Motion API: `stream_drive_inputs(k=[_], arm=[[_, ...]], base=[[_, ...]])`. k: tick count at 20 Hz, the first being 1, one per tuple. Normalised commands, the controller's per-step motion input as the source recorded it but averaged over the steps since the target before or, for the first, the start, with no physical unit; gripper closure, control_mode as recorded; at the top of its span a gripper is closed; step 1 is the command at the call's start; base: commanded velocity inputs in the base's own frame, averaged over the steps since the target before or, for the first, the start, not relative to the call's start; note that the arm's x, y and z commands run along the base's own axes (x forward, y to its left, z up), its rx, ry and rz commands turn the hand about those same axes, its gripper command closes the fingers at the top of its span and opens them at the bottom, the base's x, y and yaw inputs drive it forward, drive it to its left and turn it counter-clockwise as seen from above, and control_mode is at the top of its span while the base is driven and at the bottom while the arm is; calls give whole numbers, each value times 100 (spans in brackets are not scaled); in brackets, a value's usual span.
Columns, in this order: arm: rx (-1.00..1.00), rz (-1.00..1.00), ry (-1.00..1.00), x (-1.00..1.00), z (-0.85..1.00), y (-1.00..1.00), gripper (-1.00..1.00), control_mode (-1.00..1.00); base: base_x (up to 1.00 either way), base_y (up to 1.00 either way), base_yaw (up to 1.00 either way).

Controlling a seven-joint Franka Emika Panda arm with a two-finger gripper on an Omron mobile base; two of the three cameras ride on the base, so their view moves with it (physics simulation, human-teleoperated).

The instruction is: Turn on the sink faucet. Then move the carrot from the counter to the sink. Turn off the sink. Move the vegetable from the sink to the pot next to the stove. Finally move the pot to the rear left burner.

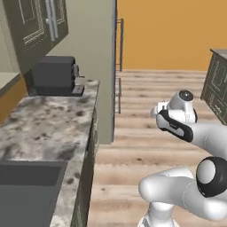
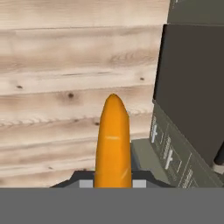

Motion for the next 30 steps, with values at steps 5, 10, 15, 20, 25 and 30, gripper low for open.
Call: stream_drive_inputs(k=[5,10,15,20,25,30], arm=[[0,0,0,0,0,0,100,100],[0,0,0,0,0,0,100,100],[0,0,0,0,0,0,100,100],[0,0,0,0,0,0,100,100],[0,0,0,0,0,0,100,100],[0,0,0,0,0,0,100,100]], base=[[-7,-13,-55],[-1,-5,-53],[0,-22,-48],[0,-21,-49],[0,-33,-48],[0,-29,-48]])
